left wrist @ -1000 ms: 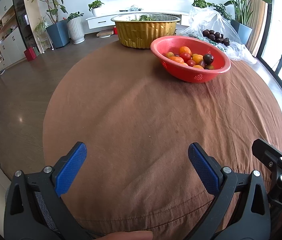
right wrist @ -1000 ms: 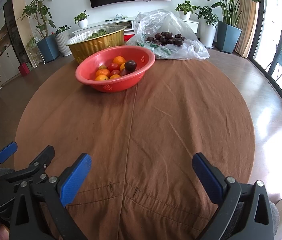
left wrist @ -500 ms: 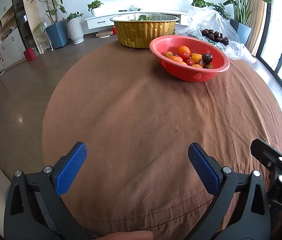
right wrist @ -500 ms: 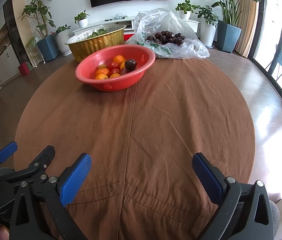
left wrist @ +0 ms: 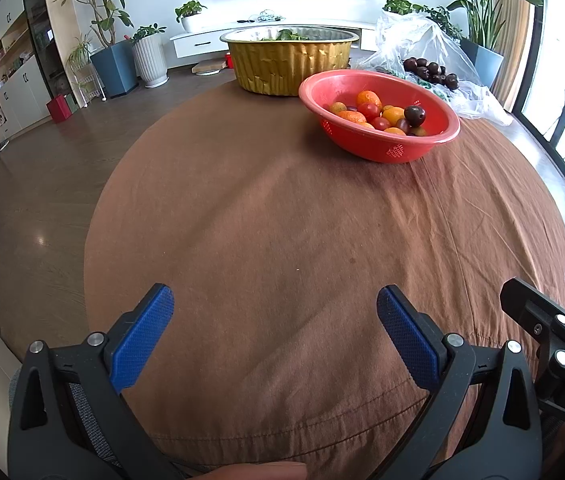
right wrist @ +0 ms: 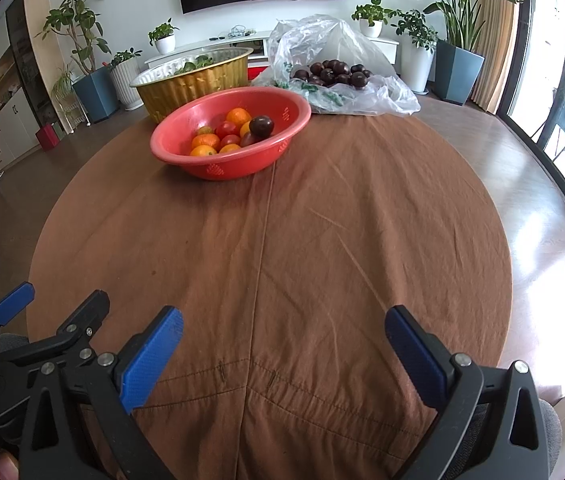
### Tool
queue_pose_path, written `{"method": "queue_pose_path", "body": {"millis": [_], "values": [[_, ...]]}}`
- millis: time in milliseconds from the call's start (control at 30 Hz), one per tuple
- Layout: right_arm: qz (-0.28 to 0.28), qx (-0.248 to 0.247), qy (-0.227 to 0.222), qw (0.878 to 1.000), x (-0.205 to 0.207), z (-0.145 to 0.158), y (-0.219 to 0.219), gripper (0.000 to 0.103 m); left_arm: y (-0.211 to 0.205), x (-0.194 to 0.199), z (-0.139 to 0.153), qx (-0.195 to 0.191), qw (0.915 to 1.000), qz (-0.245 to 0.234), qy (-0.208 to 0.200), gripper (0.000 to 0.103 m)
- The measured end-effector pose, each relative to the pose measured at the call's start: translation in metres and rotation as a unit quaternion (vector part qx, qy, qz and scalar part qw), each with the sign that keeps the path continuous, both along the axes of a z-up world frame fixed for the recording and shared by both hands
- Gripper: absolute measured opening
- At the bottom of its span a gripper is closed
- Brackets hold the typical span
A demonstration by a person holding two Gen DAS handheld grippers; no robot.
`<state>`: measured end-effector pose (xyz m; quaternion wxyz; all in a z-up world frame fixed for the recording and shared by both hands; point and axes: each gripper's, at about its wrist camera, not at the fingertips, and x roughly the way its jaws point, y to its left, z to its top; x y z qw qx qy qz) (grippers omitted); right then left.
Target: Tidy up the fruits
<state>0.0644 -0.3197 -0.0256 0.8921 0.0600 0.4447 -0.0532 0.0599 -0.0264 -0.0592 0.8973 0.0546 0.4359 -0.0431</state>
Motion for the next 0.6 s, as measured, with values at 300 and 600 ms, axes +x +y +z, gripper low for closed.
{"method": "queue_pose_path", "body": {"millis": [300, 600], "values": [[0.000, 0.000, 0.001, 1.000, -0.0016, -0.0024, 0.0009, 0.103, -0.0003, -0.0004, -0.0010, 0.001, 1.0000, -0.001, 0.001, 0.103], [-0.003, 0.003, 0.007, 1.000, -0.0014, -0.0073, -0.0034, 0.103, 0.0073, 0.0075, -0.0020, -0.010, 0.9999, -0.001, 0.005, 0.103]]}}
